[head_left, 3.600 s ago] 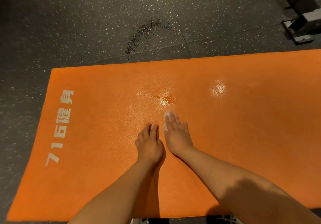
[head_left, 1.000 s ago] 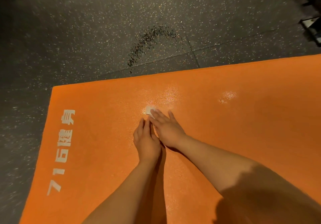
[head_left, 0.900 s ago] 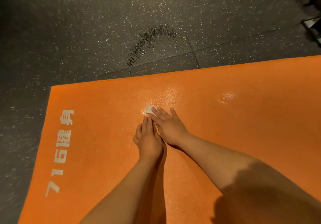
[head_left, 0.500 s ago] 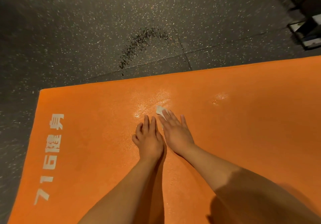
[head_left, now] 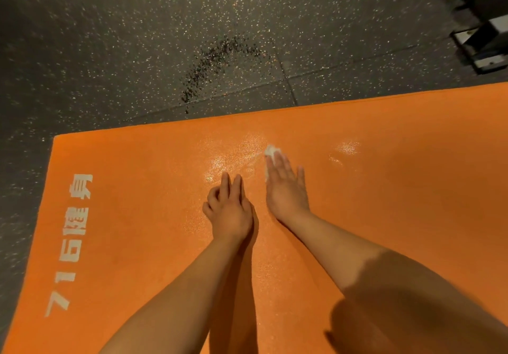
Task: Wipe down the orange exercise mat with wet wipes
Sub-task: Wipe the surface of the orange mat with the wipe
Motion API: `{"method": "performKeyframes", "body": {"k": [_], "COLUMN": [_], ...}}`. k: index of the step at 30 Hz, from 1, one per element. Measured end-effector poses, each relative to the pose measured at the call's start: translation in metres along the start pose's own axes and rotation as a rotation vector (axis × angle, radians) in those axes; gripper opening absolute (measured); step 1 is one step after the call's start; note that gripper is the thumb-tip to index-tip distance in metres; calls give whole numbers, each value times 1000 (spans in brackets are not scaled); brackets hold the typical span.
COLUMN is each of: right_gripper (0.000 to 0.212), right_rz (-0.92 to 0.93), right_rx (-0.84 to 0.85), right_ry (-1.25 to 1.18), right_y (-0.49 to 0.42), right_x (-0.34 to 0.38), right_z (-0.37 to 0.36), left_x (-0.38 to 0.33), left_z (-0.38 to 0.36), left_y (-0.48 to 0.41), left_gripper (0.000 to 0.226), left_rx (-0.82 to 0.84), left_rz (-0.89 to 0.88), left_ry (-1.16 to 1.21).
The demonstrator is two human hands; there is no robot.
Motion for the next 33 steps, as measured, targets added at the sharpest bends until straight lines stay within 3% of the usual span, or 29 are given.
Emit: {"method": "performKeyframes", "body": {"k": [2, 4, 8, 12, 14, 18, 24, 26, 30, 33], "right_gripper": [62, 64, 67, 70, 80, 79, 62, 62, 66, 68], "right_rz": [-138, -138, 123, 419, 339, -89, 247, 157, -192, 21], "right_rx": [-36, -41, 107, 202, 127, -53, 61, -4, -118, -20], "right_ry": [-32, -46, -64, 21, 93, 15, 11, 28, -31, -53], "right_y": [-9, -16, -21, -40, -55, -66, -71, -78, -84, -96], "right_x": [-13, -3, 62, 90, 61, -11, 30, 5, -33, 13], "right_z": [7, 6, -16, -27, -11, 25, 5, 18, 38, 26], "left_x": [2, 2, 15, 34, 22, -13, -25, -31, -40, -46], "left_z": [2, 4, 18, 23, 21, 13, 11, 9, 7, 6], "left_y": [-7, -12, -20, -29, -34, -46, -55, -58, -60, -64], "left_gripper": [56, 53, 49, 58, 56, 55, 62, 63, 63, 63], "left_rx": [-15, -41, -138, -149, -116, -64, -97, -82, -70, -58], "left_rz": [7, 6, 16, 127, 90, -11, 17, -5, -48, -85], "left_ry": [5, 38, 225, 140, 87, 36, 44, 31, -43, -86]}}
Point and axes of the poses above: each hand's wrist, its own y-axis away from the middle knuckle, its own z-axis out of the back of the hand, x = y × z, the point moved 9 cm from there along -y, towards the middle knuckle, and after that the axes turned 5 degrees about z, right-handed, at the moved point
